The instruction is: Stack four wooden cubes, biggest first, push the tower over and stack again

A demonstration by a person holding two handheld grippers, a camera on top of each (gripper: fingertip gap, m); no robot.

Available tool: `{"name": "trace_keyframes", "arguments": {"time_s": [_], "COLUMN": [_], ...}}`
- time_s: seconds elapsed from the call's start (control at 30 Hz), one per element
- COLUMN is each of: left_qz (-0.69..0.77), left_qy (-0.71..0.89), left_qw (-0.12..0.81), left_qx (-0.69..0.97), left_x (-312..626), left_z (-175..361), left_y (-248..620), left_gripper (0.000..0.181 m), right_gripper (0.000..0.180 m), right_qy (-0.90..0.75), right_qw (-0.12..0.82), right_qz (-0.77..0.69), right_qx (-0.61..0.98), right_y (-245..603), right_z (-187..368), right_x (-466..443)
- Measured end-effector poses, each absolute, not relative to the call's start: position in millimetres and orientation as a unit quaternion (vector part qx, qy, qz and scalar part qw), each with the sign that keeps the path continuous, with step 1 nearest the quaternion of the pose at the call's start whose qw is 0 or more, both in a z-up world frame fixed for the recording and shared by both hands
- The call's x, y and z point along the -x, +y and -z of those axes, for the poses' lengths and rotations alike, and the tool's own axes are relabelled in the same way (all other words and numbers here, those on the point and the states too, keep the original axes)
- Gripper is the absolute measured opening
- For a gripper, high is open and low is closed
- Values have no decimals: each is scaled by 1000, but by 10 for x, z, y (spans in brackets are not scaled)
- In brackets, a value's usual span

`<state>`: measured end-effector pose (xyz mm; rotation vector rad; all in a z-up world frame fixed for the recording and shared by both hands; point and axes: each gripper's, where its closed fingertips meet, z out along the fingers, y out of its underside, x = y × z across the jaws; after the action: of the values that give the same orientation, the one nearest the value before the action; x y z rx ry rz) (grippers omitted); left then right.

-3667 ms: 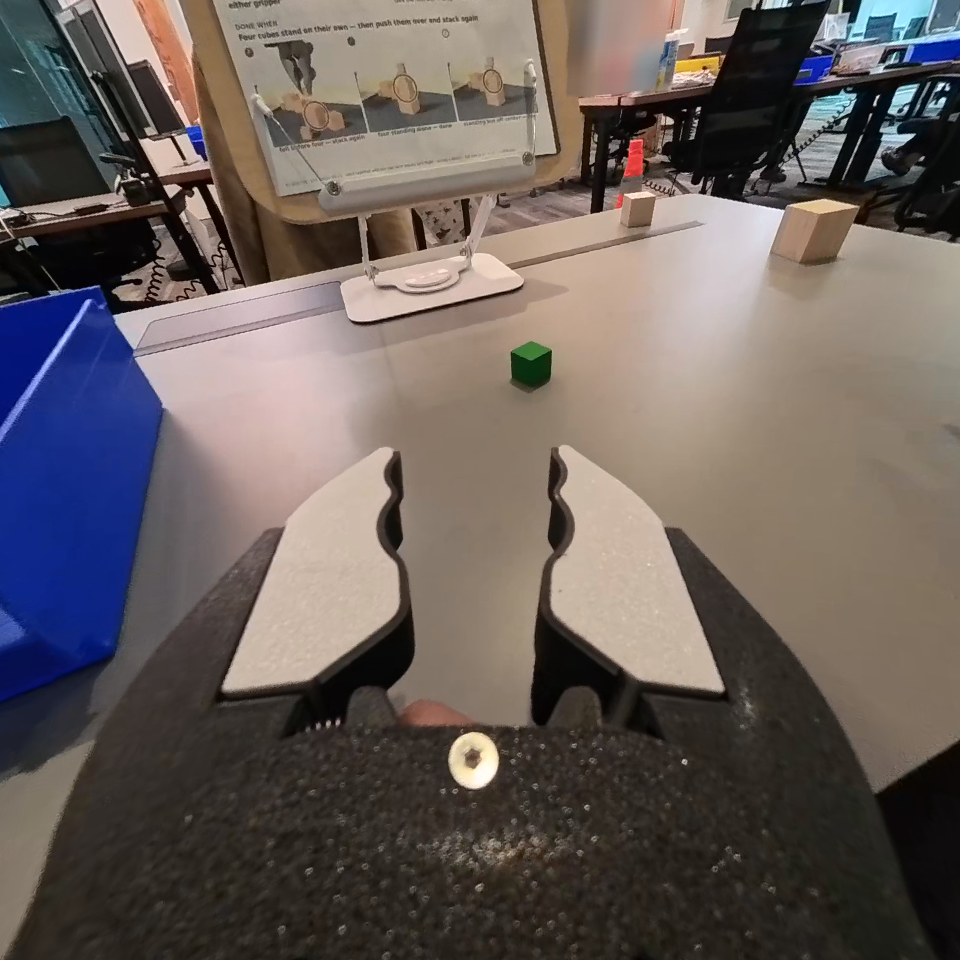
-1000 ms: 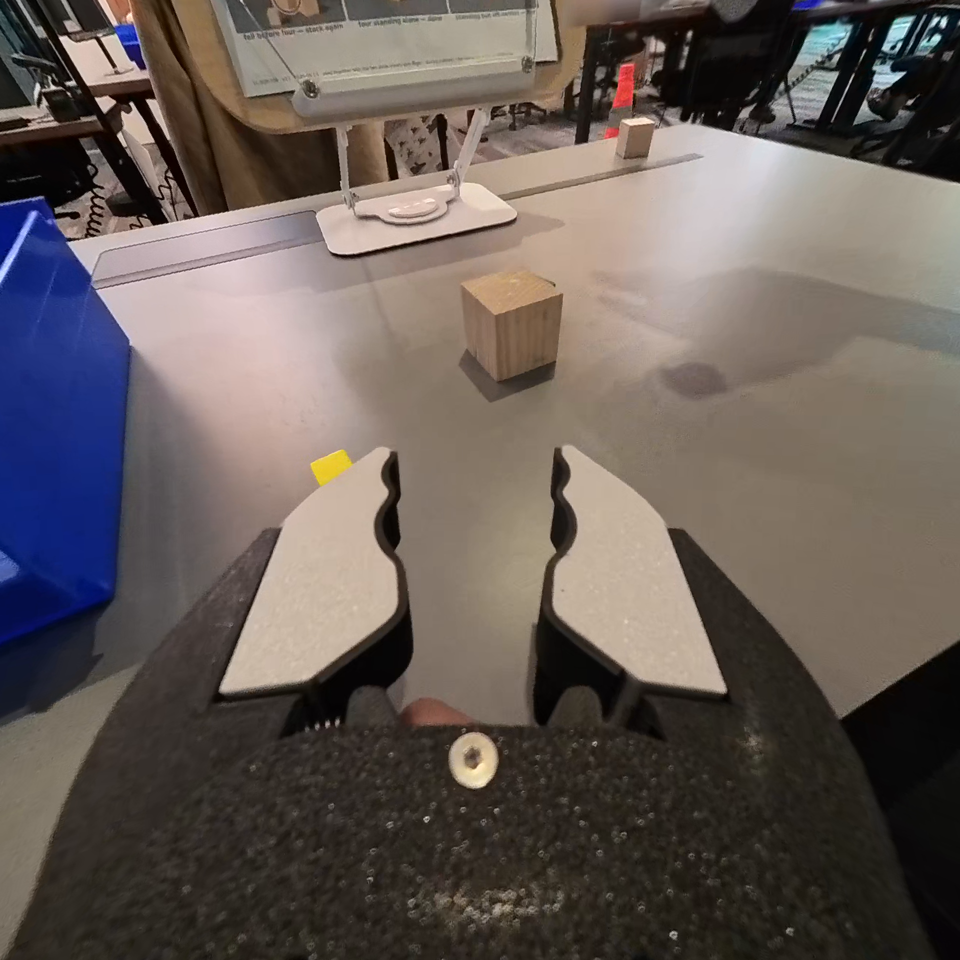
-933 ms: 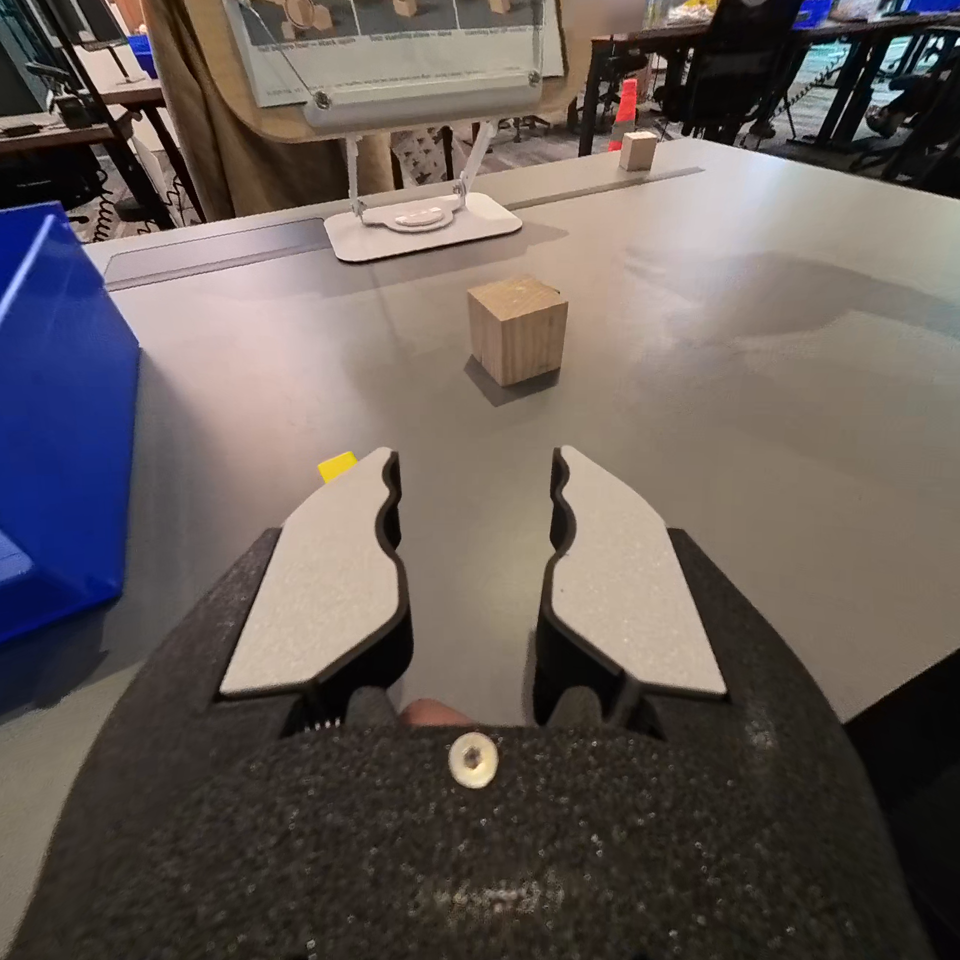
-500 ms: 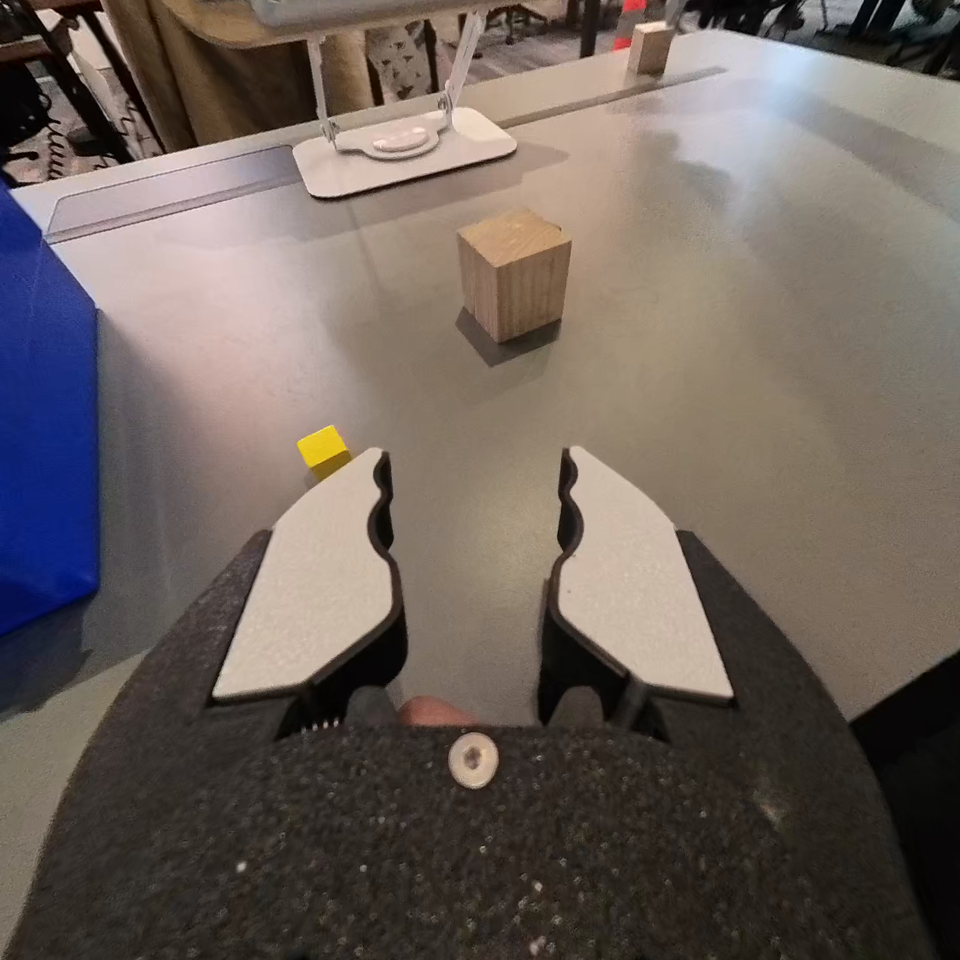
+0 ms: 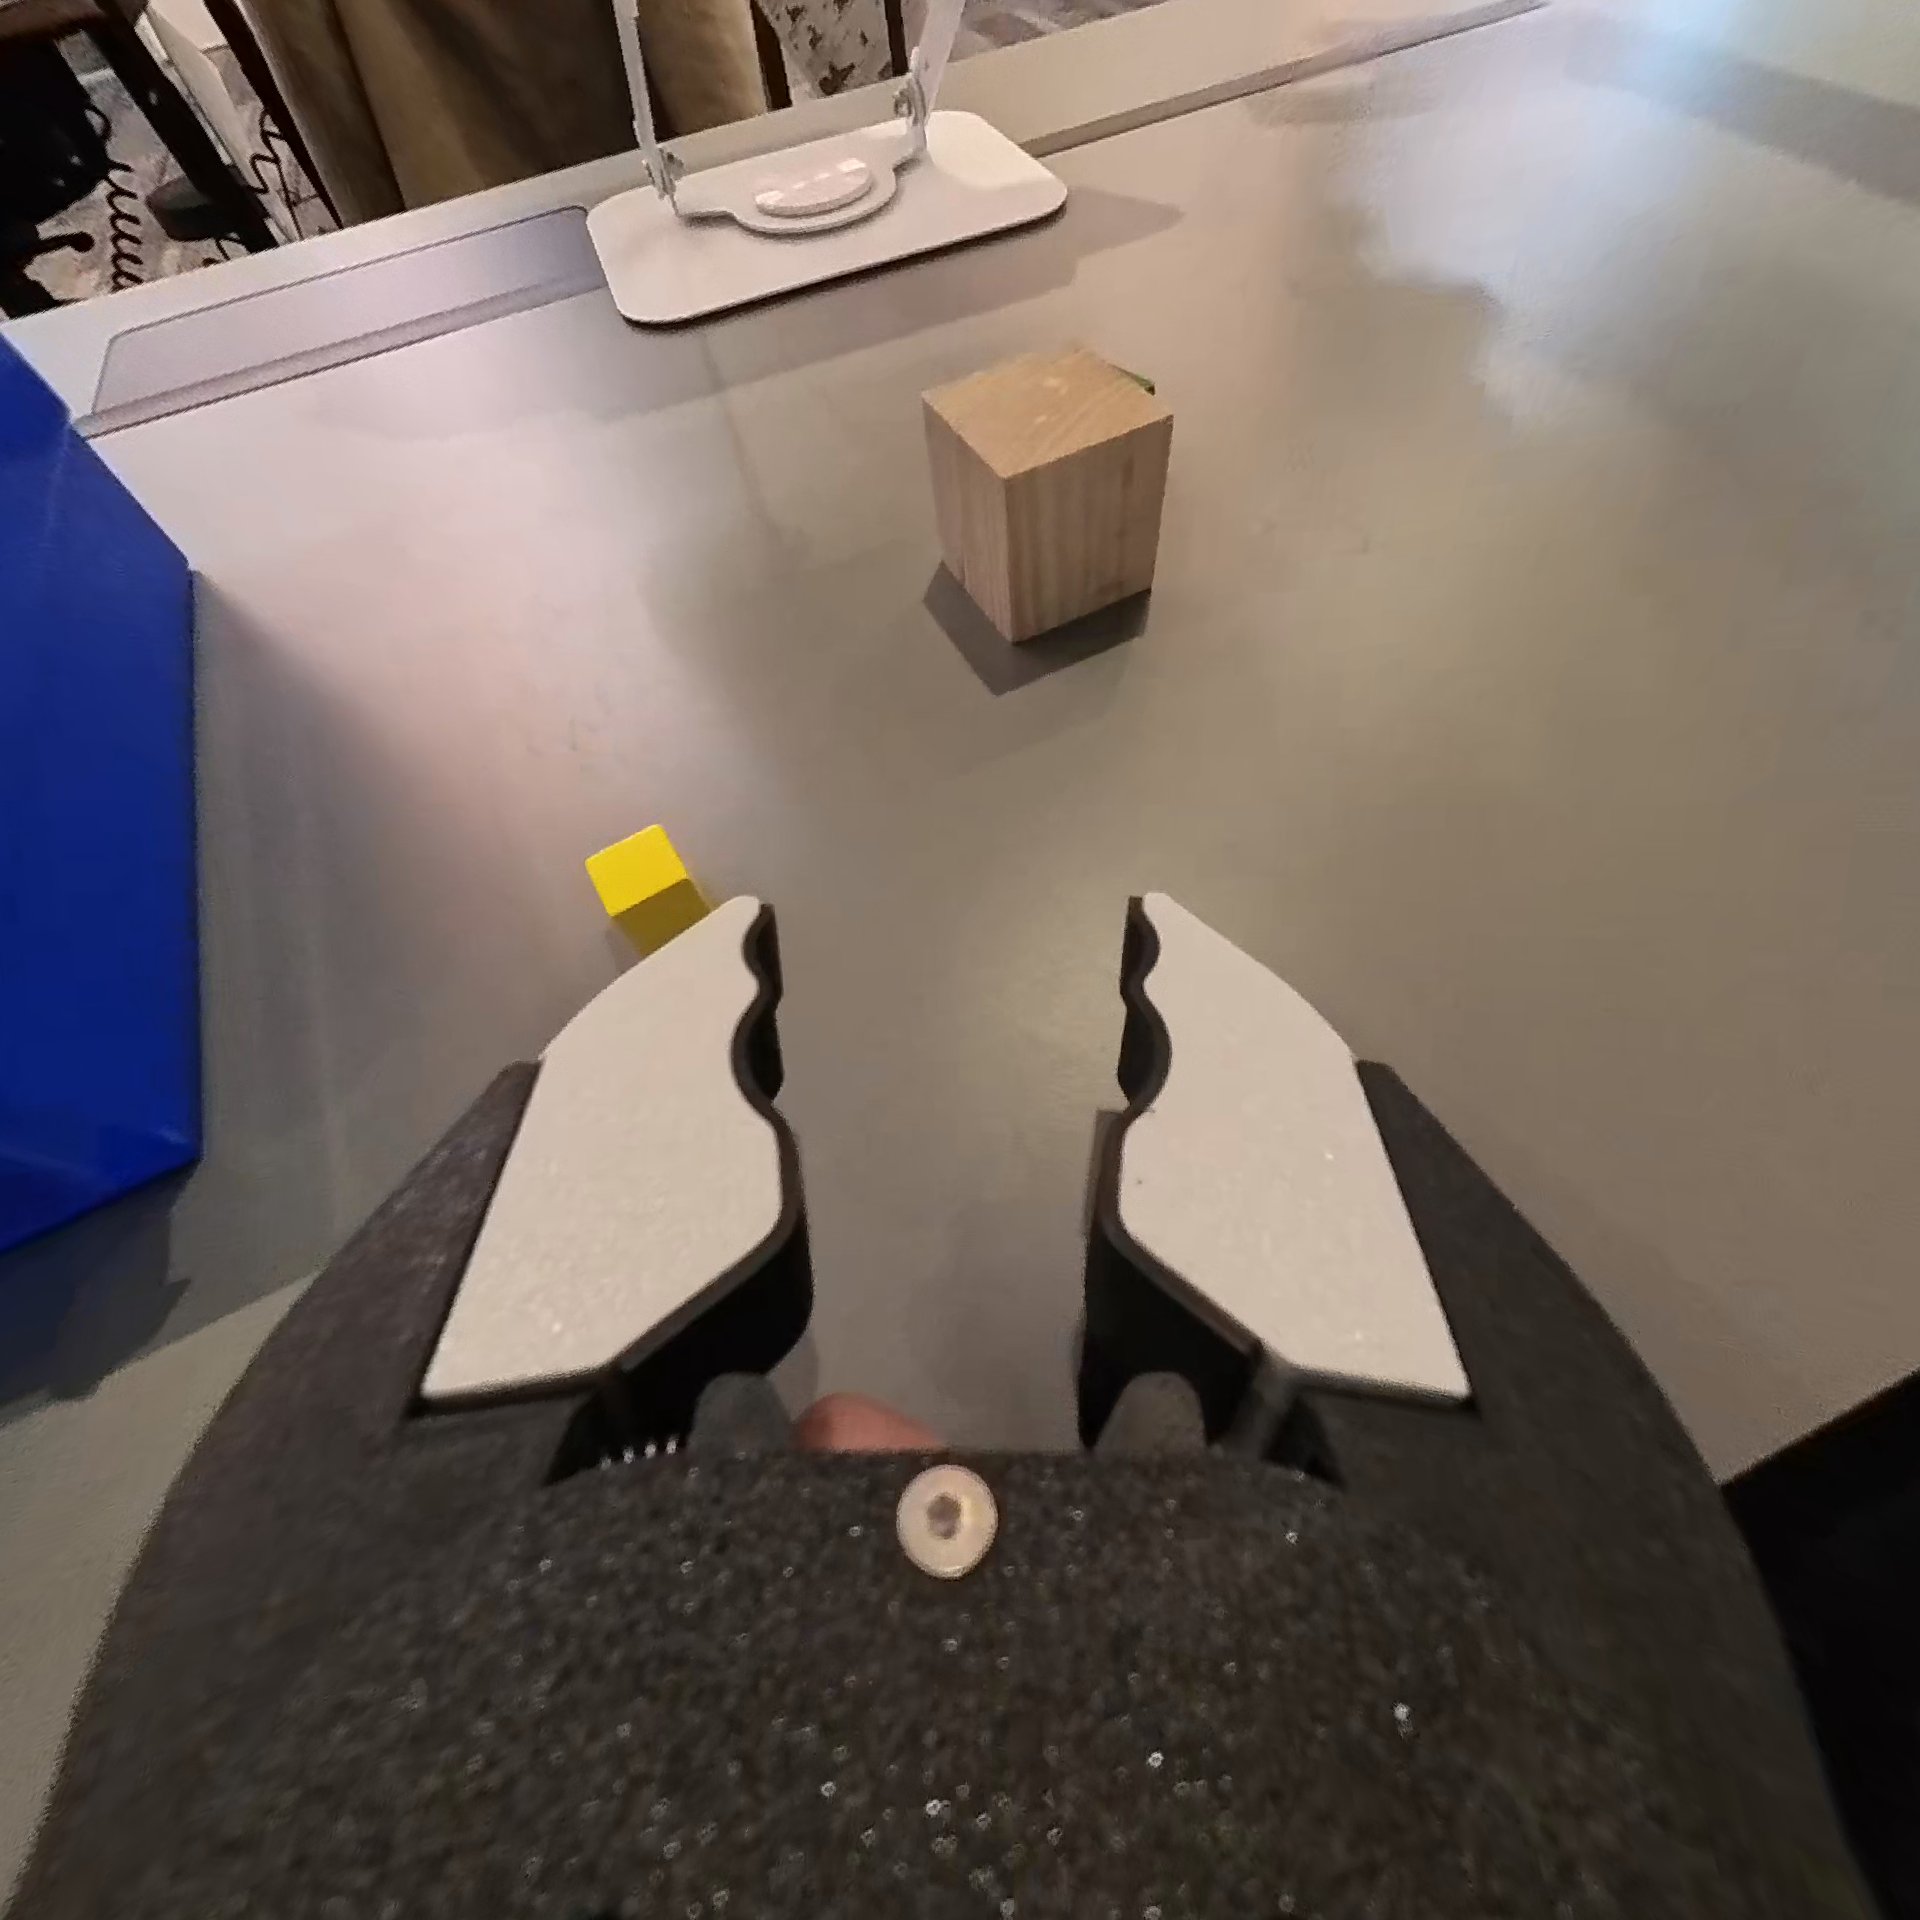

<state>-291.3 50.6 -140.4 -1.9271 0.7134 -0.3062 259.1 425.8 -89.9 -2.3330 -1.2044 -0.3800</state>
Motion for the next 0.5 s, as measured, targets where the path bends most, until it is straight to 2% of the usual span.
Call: {"name": "trace_keyframes", "arguments": {"time_s": [0.17,0.27,0.37,0.5], "left_qz": [133,123,117,126], "left_qy": [302,292,276,249], "left_qw": [522,531,530,510], "left_qx": [786,786,793,813], "left_x": [2898,2930,2971,3024], "left_z": [1350,1329,1334,1388], "left_y": [470,485,521,598], "left_gripper": [62,60,57,56], "right_gripper": [47,47,47,47], "right_qy": [-474,-498,-542,-590], "right_qw": [356,375,340,251], "right_qz": [175,172,127,90], "right_qx": [786,763,758,762], "right_y": [3520,2981,2462,2041], "right_z": [-269,-635,-530,44], "right_x": [-1517,-650,297,1243]}}
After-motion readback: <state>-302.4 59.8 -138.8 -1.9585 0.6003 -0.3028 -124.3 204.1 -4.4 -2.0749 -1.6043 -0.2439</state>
